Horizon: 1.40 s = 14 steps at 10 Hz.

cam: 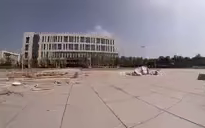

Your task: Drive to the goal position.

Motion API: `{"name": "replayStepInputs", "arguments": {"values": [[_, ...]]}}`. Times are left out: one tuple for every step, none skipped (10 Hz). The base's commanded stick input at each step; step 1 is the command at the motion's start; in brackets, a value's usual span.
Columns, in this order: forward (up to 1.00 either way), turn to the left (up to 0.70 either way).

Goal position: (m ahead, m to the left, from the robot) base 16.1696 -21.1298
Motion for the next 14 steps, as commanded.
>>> {"name": "replayStepInputs", "arguments": {"values": [[0.70, -0.05], [0.70, 0.00], [0.70, 0.00], [0.70, 0.00], [0.70, 0.00], [0.70, 0.00], [0.70, 0.00], [0.70, 0.00], [0.70, 0.00], [0.70, 0.00], [0.70, 0.00], [0.70, 0.00], [0.70, 0.00], [0.70, 0.00]]}}
